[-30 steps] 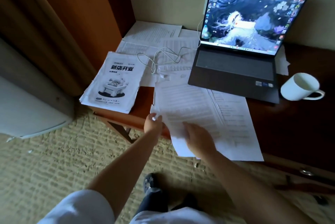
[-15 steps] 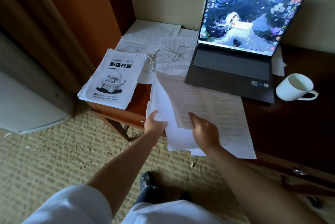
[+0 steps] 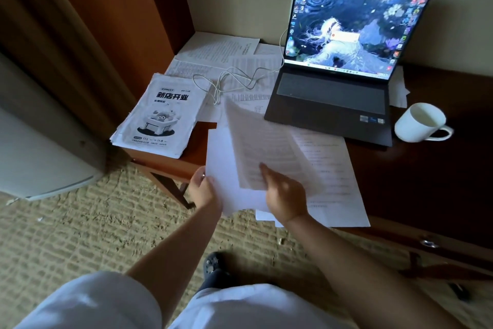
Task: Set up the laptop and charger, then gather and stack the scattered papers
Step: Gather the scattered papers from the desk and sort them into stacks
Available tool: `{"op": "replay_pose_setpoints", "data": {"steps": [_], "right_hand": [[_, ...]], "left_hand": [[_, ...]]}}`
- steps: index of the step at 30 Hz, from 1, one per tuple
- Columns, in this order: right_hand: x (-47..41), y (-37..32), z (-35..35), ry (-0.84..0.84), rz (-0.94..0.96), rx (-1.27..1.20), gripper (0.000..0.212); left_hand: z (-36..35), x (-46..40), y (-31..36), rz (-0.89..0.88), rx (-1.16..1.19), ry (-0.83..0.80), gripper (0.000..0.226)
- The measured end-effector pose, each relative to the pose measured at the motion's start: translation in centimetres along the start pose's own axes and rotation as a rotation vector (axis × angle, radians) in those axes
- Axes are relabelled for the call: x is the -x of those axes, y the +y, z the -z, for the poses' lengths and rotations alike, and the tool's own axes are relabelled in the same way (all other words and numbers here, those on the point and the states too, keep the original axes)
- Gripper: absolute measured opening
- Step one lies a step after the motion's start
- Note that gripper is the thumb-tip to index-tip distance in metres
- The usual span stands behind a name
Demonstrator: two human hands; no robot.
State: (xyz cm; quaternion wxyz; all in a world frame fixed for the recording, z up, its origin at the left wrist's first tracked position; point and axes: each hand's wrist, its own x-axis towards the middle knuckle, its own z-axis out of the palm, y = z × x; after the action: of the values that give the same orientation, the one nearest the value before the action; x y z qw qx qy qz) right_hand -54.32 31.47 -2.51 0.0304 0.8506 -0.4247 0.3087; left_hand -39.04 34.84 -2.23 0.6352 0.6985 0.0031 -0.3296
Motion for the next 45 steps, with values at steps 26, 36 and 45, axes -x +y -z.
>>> {"op": "replay_pose_setpoints", "data": {"steps": [26,36,45], "right_hand": [[5.3,1.9,0.6,-0.888,0.062,0.056,0.110],[2.8,2.1,1.3,-0.286,-0.684,-0.038,0.026],[1.7,-4.9,0.1,-0.374,0.090,0.051,0.031]], "left_hand": [[3.1,-0.7,1.1,-0.097,-0.720,-0.244,0.033],[6.8,-2.6,0.4,-0.244,-0.774,-0.042,0.037],[4.0,-0.6,0.7,0.198,-0.299,-0.378,0.012]]}}
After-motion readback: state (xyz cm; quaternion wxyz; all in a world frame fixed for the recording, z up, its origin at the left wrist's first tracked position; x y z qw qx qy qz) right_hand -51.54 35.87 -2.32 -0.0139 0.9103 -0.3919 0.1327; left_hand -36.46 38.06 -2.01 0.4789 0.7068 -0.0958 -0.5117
